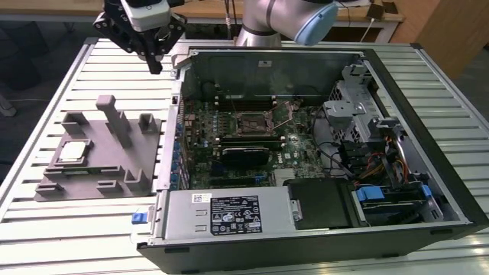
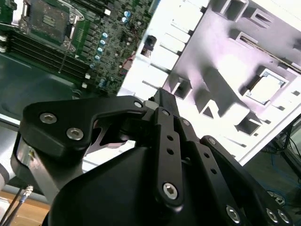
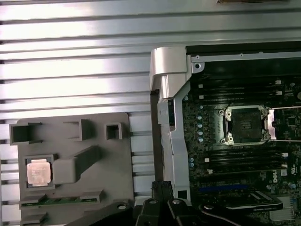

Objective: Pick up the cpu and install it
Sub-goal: 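Reach for the cpu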

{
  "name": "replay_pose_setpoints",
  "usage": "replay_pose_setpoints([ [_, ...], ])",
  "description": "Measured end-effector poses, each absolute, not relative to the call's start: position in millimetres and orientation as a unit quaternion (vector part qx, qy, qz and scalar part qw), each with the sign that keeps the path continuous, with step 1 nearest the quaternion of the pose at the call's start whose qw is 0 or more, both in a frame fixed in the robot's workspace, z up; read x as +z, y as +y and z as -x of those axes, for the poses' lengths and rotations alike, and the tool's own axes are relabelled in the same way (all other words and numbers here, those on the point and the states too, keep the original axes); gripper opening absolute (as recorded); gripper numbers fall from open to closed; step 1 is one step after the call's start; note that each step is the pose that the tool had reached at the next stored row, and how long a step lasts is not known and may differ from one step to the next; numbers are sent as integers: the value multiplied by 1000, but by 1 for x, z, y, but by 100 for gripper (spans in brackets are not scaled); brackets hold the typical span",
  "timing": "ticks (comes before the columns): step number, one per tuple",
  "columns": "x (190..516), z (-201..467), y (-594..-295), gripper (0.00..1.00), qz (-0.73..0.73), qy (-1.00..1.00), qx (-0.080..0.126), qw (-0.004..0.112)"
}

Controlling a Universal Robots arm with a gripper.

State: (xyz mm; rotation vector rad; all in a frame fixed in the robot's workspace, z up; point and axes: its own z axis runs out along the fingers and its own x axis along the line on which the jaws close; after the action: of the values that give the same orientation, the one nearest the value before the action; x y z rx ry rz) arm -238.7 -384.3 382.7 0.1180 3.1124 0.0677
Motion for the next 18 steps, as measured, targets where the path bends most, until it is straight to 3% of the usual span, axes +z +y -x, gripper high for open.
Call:
replay_pose_setpoints([
  [18, 373, 280, -384, 11, -38, 999, 22, 13],
])
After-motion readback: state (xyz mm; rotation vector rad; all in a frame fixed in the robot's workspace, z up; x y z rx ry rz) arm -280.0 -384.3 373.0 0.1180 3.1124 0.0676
